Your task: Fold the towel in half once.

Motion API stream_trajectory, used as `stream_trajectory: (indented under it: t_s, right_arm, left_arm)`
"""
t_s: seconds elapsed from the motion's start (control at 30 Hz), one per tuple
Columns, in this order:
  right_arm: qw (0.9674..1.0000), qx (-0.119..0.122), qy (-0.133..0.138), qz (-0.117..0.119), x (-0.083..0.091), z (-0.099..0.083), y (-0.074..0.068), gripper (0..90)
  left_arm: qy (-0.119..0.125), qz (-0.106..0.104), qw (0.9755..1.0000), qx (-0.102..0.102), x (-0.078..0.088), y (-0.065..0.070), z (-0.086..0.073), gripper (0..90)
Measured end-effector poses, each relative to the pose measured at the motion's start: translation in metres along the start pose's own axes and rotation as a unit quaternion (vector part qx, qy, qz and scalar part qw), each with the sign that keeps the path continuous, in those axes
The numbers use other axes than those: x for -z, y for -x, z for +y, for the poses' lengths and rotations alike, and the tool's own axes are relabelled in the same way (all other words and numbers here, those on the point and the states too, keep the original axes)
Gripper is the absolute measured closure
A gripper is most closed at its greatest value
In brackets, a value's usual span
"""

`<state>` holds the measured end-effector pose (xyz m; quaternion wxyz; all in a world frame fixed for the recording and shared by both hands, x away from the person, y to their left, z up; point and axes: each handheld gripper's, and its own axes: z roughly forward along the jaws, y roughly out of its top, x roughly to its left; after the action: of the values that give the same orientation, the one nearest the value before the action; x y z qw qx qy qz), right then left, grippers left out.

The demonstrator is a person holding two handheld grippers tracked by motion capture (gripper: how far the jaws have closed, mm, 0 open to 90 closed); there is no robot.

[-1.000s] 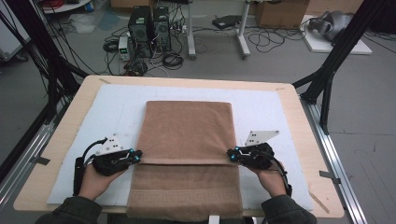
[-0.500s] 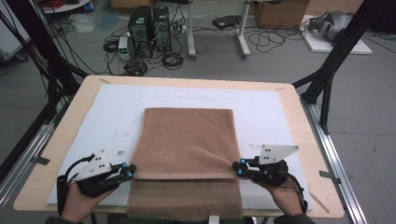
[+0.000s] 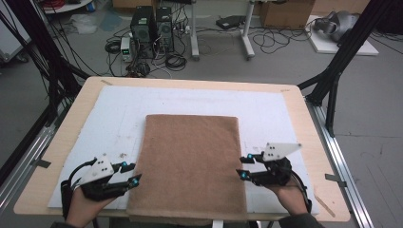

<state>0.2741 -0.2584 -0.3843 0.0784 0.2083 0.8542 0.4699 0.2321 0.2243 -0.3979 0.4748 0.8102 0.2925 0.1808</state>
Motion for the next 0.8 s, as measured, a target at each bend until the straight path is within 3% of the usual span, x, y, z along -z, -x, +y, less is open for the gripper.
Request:
stream_trajectory:
  t_s: [0.07, 0.13, 0.23, 0.3, 0.37, 0.43, 0.5, 0.57, 0.63, 0.7, 0.73, 0.8]
  right_arm:
    - [0.9999, -0.012, -0.01, -0.005, -0.014, 0.004, 0.018, 53.0]
    - [0.9993, -0.009, -0.027, -0.026, -0.03, 0.008, 0.035, 52.7]
    - [0.9971, -0.022, -0.049, -0.054, -0.053, 0.016, 0.057, 48.9]
    - [0.9952, -0.032, -0.061, -0.069, -0.064, 0.02, 0.071, 44.5]
    - [0.9918, -0.048, -0.071, -0.095, -0.072, 0.021, 0.086, 40.6]
    - [0.9858, -0.053, -0.091, -0.131, -0.078, 0.021, 0.098, 36.9]
    - [0.9826, -0.056, -0.1, -0.146, -0.084, 0.019, 0.109, 36.9]
    - [0.9816, -0.07, -0.104, -0.144, -0.092, 0.014, 0.118, 37.8]
    - [0.9824, -0.091, -0.108, -0.123, -0.1, 0.008, 0.125, 41.3]
    - [0.9851, -0.103, -0.082, -0.11, -0.101, 0.006, 0.128, 61.0]
    - [0.9875, -0.107, -0.072, -0.091, -0.103, 0.005, 0.129, 71.2]
    - [0.9894, -0.1, -0.07, -0.079, -0.107, 0.007, 0.129, 78.7]
  left_arm:
    - [-0.001, 0.008, 0.9999, 0.01, -0.014, -0.015, 0.006, 52.1]
    - [0.0, 0.019, 0.9993, 0.032, -0.032, -0.032, 0.012, 52.2]
    - [-0.021, 0.063, 0.9972, 0.035, -0.061, -0.055, 0.022, 52.3]
    - [-0.034, 0.072, 0.9945, 0.068, -0.078, -0.07, 0.024, 52.4]
    - [-0.057, 0.103, 0.9899, 0.08, -0.091, -0.08, 0.025, 48.6]
    - [-0.064, 0.116, 0.9867, 0.094, -0.101, -0.09, 0.023, 46.9]
    - [-0.068, 0.11, 0.9845, 0.118, -0.11, -0.098, 0.019, 46.5]
    - [-0.081, 0.114, 0.9815, 0.131, -0.12, -0.104, 0.013, 50.7]
    - [-0.075, 0.107, 0.9825, 0.133, -0.126, -0.106, 0.009, 58.5]
    - [-0.067, 0.087, 0.9856, 0.129, -0.129, -0.105, 0.01, 76.6]
    - [-0.069, 0.093, 0.986, 0.12, -0.13, -0.104, 0.011, 81.7]
    - [-0.071, 0.103, 0.9853, 0.116, -0.131, -0.106, 0.016, 83.9]
